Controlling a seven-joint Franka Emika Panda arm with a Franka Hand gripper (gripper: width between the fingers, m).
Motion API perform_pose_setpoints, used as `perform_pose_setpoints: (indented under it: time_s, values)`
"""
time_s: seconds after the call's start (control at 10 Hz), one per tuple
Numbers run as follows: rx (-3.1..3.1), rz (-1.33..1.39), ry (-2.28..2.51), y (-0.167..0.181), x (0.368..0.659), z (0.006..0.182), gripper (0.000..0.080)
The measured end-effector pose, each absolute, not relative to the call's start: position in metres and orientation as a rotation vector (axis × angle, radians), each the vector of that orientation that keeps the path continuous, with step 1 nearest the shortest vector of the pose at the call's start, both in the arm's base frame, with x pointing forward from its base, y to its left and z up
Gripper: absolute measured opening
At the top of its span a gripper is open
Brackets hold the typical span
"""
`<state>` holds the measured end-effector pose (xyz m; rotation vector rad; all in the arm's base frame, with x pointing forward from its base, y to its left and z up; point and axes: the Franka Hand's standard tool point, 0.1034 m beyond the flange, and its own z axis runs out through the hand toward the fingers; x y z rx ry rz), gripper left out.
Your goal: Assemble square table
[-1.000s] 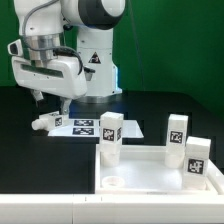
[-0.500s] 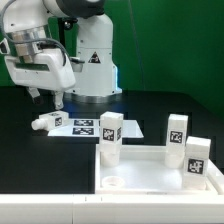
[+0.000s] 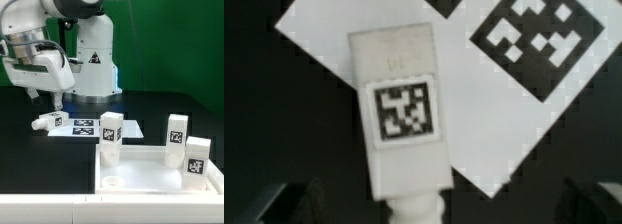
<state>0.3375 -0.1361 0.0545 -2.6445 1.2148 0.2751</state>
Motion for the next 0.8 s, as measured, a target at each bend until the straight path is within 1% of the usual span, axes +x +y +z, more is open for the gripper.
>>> perform_pose_setpoints:
  time_s: [0.1,0.3,0.4,0.8]
  values:
    - [-2.623,0.272,1.182,-0.147,0.357,0.066,0.0649]
    - [-2.623,0.272,1.055,-0.165,0.389,0.079,0.0649]
    - [-2.65,0.261,0.984,-0.17,0.396,0.077,0.0649]
    - [-2.642,0.284,0.994,-0.168,0.392,0.074,0.0649]
